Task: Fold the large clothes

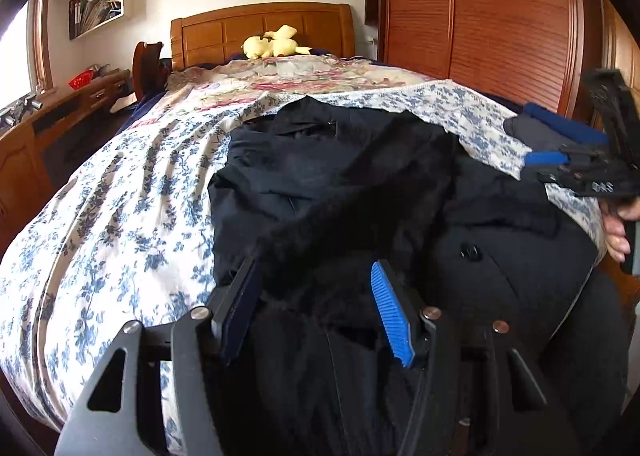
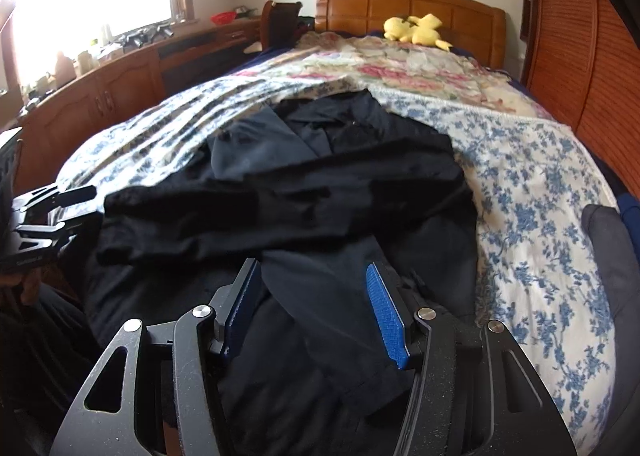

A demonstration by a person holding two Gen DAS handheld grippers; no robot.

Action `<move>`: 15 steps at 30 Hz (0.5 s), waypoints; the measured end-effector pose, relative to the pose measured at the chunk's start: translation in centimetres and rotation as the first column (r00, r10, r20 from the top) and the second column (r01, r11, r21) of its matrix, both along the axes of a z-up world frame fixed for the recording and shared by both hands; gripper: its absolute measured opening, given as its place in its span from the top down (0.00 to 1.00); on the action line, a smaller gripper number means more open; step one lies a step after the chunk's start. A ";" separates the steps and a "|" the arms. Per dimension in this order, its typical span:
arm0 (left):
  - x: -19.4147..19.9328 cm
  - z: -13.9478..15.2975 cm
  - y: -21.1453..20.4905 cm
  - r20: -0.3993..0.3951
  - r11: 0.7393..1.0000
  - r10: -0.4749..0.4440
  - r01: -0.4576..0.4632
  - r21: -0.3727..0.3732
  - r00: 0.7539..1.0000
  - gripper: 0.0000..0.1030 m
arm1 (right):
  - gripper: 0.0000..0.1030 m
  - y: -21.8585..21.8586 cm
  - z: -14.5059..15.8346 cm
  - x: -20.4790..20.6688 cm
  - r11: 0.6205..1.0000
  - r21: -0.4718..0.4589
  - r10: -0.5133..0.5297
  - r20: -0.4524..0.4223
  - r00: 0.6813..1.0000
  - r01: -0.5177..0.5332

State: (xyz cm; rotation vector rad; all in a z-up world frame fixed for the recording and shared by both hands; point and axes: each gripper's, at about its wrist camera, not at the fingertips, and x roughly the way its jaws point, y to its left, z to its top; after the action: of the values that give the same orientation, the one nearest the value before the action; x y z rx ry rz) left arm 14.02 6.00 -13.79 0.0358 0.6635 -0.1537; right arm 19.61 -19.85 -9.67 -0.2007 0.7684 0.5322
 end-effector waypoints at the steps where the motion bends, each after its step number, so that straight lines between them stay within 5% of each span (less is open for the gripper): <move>1: -0.3 -0.2 -0.2 -0.002 1.000 0.004 -0.004 0.005 1.000 0.45 | 0.46 0.0 -0.4 0.3 1.000 0.001 0.009 -0.002 1.000 -0.009; 7: -1.2 -1.0 0.3 -0.019 0.998 0.061 -0.061 0.002 0.998 0.45 | 0.46 2.0 -2.2 3.5 0.996 0.028 0.090 -0.024 0.996 -0.090; 15: -2.1 -1.5 3.3 -0.044 0.986 0.168 -0.169 -0.012 0.985 0.45 | 0.49 10.2 -4.9 7.8 0.975 0.018 0.224 -0.104 0.969 -0.223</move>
State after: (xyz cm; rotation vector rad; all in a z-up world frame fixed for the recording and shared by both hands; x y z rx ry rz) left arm 11.95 9.30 -15.26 -0.0389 0.7051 0.0036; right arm 27.36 -9.62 -14.53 -0.2572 0.8523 0.7635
